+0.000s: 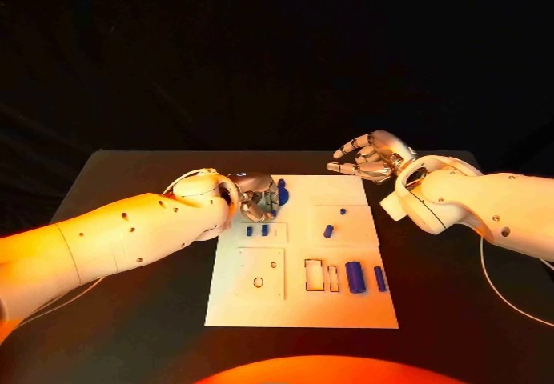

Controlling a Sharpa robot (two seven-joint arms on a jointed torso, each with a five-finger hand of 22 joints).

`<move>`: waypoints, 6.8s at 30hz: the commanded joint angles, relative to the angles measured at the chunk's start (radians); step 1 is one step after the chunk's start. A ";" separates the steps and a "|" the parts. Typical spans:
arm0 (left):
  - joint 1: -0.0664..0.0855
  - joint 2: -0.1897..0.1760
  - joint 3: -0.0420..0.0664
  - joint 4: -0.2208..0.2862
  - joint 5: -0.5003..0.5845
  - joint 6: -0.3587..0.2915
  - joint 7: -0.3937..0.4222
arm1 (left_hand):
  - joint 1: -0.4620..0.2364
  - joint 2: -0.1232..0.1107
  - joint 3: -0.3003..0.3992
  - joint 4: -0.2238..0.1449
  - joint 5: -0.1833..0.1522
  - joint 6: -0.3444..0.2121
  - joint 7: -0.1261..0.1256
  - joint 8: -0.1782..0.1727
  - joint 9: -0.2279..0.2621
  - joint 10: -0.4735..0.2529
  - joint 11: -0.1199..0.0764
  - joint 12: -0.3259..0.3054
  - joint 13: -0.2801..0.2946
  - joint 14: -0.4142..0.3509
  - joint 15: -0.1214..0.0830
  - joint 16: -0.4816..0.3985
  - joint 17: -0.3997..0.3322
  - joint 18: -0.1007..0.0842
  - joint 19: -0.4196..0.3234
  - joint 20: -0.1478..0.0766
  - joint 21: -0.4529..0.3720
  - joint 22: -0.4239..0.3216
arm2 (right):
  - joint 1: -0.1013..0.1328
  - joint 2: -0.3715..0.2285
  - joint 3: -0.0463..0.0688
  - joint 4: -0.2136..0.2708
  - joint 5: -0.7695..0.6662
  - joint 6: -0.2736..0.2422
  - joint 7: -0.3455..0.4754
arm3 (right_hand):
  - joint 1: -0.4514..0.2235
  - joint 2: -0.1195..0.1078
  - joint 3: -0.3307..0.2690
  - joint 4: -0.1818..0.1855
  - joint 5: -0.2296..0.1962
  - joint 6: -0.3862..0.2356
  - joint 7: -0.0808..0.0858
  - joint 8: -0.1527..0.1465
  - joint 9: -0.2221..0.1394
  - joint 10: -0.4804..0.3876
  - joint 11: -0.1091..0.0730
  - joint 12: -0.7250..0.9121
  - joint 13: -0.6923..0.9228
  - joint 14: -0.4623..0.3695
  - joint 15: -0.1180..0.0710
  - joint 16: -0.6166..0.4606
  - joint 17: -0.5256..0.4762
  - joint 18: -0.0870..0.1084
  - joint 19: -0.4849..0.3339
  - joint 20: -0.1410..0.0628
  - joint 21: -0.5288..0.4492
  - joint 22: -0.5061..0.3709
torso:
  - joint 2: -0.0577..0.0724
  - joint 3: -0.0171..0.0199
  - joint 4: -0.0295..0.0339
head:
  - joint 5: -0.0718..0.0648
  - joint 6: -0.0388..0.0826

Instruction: Assemble the parts on the task board

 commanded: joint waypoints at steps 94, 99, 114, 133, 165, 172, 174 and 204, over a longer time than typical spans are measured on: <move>-0.025 -0.067 0.031 0.019 0.077 0.096 -0.040 | -0.030 -0.001 -0.008 -0.020 -0.008 0.030 -0.004 -0.046 -0.001 0.050 -0.003 -0.061 -0.010 0.019 -0.001 0.018 0.009 -0.009 -0.012 -0.005 -0.002 -0.007 | -0.002 -0.005 0.000 -0.001 -0.013 0.011 0.007 | -0.005 0.006 0.004 -0.002 0.006 0.004 -0.002 0.007 -0.004 -0.001 -0.005 -0.003 0.057 0.096 -0.007 -0.004 0.220 -0.014 0.105 -0.006 0.005 0.263 | -0.001 0.0004 0.0008 | -0.002 -0.008; -0.025 -0.067 0.031 0.018 0.078 0.095 -0.043 | -0.028 0.000 -0.008 -0.020 -0.009 0.030 -0.004 -0.047 -0.001 0.051 -0.004 -0.062 -0.010 0.019 -0.001 0.018 0.008 -0.009 -0.013 -0.005 -0.003 -0.008 | -0.003 -0.005 0.000 -0.001 -0.013 0.010 0.007 | -0.005 0.006 0.004 -0.002 0.006 0.004 -0.002 0.007 -0.004 -0.001 -0.005 -0.003 0.057 0.096 -0.007 -0.004 0.220 -0.014 0.105 -0.006 0.005 0.263 | 0.000 0.0000 0.0008 | -0.003 -0.008; -0.026 -0.072 0.030 0.023 0.075 0.074 -0.033 | -0.028 -0.007 -0.005 -0.031 -0.010 -0.002 0.003 -0.095 -0.015 0.064 -0.003 -0.078 -0.009 0.018 0.000 0.021 0.004 -0.009 -0.015 -0.004 -0.003 -0.006 | -0.003 -0.005 0.000 -0.001 -0.013 0.009 0.007 | -0.005 0.006 0.004 -0.002 0.006 0.004 -0.002 0.007 -0.004 -0.001 -0.005 -0.003 0.057 0.096 -0.007 -0.004 0.220 -0.014 0.105 -0.006 0.005 0.263 | -0.001 -0.0006 0.0008 | -0.003 -0.007; -0.026 -0.077 0.030 0.024 0.078 0.064 -0.035 | -0.032 -0.016 -0.004 -0.035 -0.011 -0.039 0.009 -0.141 -0.030 0.072 -0.003 -0.093 -0.008 0.015 0.001 0.022 -0.003 -0.008 -0.017 -0.003 -0.004 -0.007 | -0.004 -0.005 0.000 -0.002 -0.013 0.008 0.007 | -0.005 0.005 0.004 -0.002 0.006 0.003 -0.002 0.007 -0.005 -0.002 -0.005 -0.004 0.056 0.095 -0.007 -0.005 0.220 -0.014 0.105 -0.006 0.005 0.263 | -0.001 -0.0001 0.0008 | -0.002 -0.008; -0.019 -0.158 0.073 0.049 0.267 -0.114 0.044 | 0.001 -0.028 -0.028 -0.045 -0.005 -0.092 0.052 -0.197 -0.053 -0.042 0.049 -0.112 0.002 -0.250 0.041 -0.153 -0.448 0.031 -0.202 0.031 -0.172 -0.196 | -0.004 -0.010 -0.001 -0.035 -0.014 0.006 0.021 | 0.066 -0.015 0.038 -0.004 0.008 0.003 -0.012 0.035 -0.020 -0.365 -0.017 -0.513 -0.476 0.073 -0.019 -0.046 0.140 -0.002 0.082 -0.018 -0.043 0.235 | -0.001 0.0005 0.0004 | -0.007 0.017; -0.015 -0.161 0.080 0.063 0.337 -0.150 0.072 | -0.011 -0.032 -0.027 -0.041 -0.005 -0.081 0.052 -0.190 -0.052 -0.041 0.049 -0.099 0.005 -0.263 0.042 -0.171 -0.484 0.032 -0.203 0.033 -0.181 -0.201 | -0.004 -0.009 -0.001 -0.041 -0.028 0.009 0.026 | 0.081 -0.020 0.048 -0.005 0.010 0.005 -0.013 0.041 -0.022 -0.364 -0.019 -0.541 -0.508 0.072 -0.021 -0.050 0.135 0.000 0.079 -0.019 -0.049 0.232 | 0.001 0.0000 -0.0008 | -0.007 0.021; -0.014 -0.163 0.081 0.066 0.350 -0.158 0.076 | -0.011 -0.032 -0.027 -0.042 -0.005 -0.081 0.052 -0.189 -0.052 -0.039 0.048 -0.096 0.006 -0.262 0.041 -0.171 -0.484 0.032 -0.202 0.032 -0.182 -0.202 | -0.004 -0.009 -0.001 -0.043 -0.036 0.011 0.025 | 0.085 -0.022 0.051 -0.006 0.010 0.005 -0.014 0.042 -0.022 -0.363 -0.019 -0.545 -0.514 0.072 -0.021 -0.051 0.134 0.000 0.079 -0.020 -0.050 0.231 | 0.000 0.0004 0.0002 | -0.007 0.022; -0.014 -0.304 0.084 0.265 1.182 -0.111 0.376 | -0.034 0.000 -0.017 -0.020 -0.005 -0.079 0.061 -0.160 -0.051 -0.089 0.056 -0.044 0.013 -0.329 0.049 -0.263 -0.572 0.031 -0.222 0.038 -0.258 -0.250 | -0.055 -0.003 -0.002 -0.033 -0.789 0.298 -0.116 | 0.179 -0.181 0.366 -0.012 -0.034 0.125 -0.046 0.012 -0.068 -0.288 -0.033 -1.116 -1.075 0.046 -0.033 -0.150 -0.014 0.021 0.046 -0.043 -0.149 0.183 | -0.001 -0.0021 0.0024 | -0.047 0.024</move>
